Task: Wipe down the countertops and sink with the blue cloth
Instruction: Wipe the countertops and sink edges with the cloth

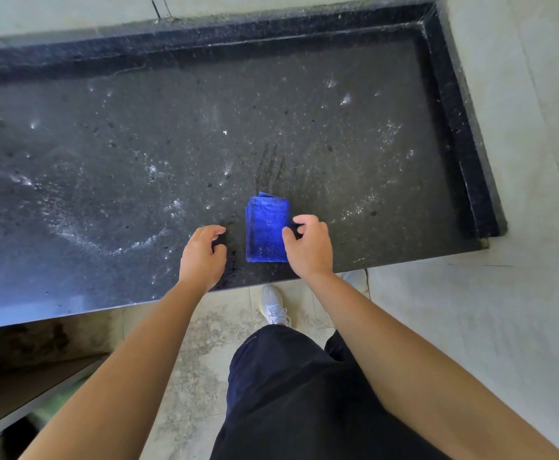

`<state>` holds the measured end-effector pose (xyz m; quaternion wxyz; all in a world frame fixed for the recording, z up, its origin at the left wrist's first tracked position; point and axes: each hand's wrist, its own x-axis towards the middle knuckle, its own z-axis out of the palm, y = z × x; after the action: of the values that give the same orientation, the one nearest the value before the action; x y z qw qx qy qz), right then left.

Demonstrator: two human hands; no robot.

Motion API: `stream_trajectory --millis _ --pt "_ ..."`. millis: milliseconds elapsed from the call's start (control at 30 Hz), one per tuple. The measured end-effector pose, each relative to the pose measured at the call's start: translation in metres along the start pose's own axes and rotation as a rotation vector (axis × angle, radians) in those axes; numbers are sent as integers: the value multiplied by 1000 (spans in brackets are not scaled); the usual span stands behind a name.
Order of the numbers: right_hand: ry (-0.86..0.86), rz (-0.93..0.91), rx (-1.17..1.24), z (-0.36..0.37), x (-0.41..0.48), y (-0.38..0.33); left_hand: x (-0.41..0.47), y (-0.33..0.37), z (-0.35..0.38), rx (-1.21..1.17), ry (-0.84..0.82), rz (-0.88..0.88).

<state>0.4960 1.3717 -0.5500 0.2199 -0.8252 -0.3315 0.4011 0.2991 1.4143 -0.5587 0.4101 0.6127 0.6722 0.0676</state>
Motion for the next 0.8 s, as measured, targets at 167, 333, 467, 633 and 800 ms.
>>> stream_trajectory --millis 167,333,467,633,800 --pt "-194 243 181 -3 5 -9 -1 4 -2 2 -3 5" --pt "-312 257 383 -13 5 -14 -9 18 -2 44 47 12" --pt "-236 231 418 -59 0 -8 -9 41 11 254 -12 178" --pt "48 167 544 -140 0 23 4 96 49 355 -137 308" --pt "182 229 1022 -185 17 62 5 143 89 354 -202 379"
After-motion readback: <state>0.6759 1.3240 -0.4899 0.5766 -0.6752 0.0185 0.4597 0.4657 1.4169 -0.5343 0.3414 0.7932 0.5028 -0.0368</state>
